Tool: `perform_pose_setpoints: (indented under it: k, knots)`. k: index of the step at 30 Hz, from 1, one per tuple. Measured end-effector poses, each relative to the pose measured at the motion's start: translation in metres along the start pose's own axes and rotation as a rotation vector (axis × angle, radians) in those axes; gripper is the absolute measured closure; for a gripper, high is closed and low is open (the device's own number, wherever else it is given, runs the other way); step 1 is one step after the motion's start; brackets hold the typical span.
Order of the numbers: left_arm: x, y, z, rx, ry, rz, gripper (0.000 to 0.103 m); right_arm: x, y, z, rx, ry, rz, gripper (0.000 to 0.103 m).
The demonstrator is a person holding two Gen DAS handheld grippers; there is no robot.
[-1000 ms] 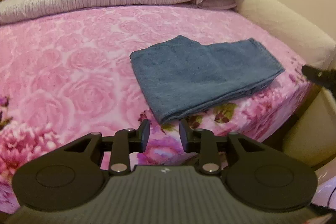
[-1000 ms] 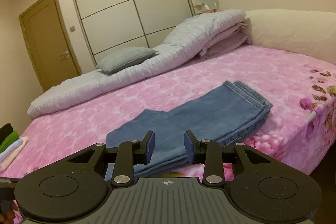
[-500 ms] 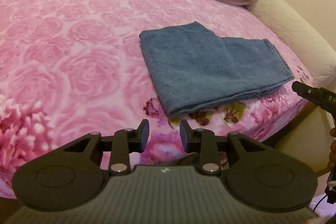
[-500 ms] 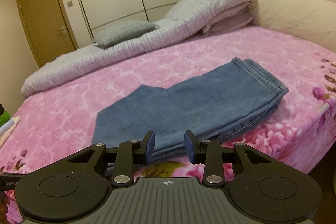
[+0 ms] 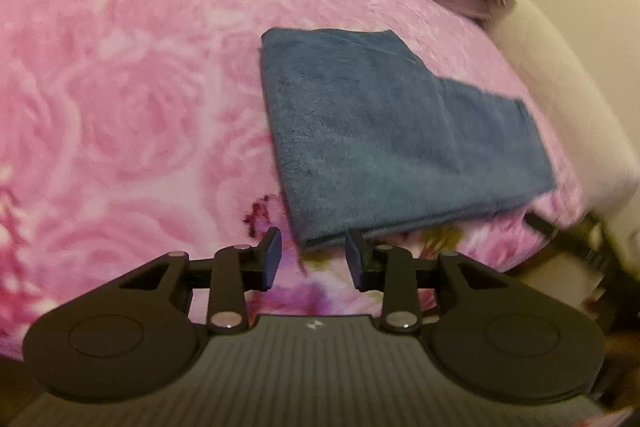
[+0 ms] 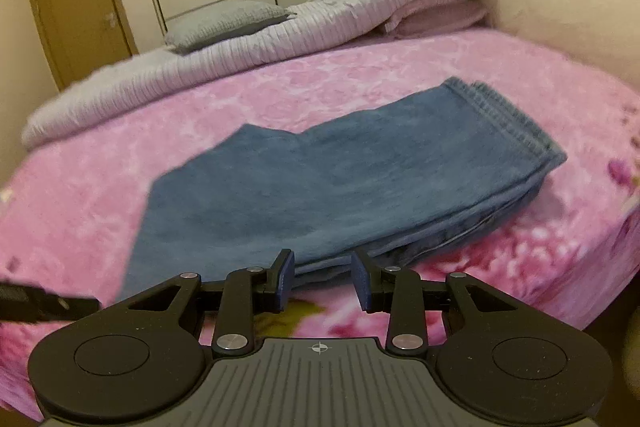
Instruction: Fold clothes
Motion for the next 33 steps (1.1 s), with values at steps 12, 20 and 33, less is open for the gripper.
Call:
perform_pose_setpoints:
  k: [12, 20, 33]
  knots:
    - [-0.025, -0.028, 0.029, 0.106, 0.231, 0.009, 0.07, 0.005, -0.026, 0.002, -0.007, 0.102, 0.027, 0.034]
    - [-0.033, -0.061, 0.033, 0.186, 0.306, 0.027, 0.069, 0.016, -0.038, 0.029, -0.069, 0.27, 0.007, 0.034]
    - [-0.023, -0.06, 0.054, 0.281, 0.401, 0.037, 0.08, 0.054, -0.05, 0.083, -0.124, 0.735, -0.024, 0.034]
Point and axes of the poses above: each gripper's, at about its wrist camera, not at the fingertips, and y roughly against the way its jaws point, z to its left, x to its underside, the point moved 5 cm from there along -y, roughly the way its jaws point, and after that the axes turned 1 degree about y, right-handed, at the moved point
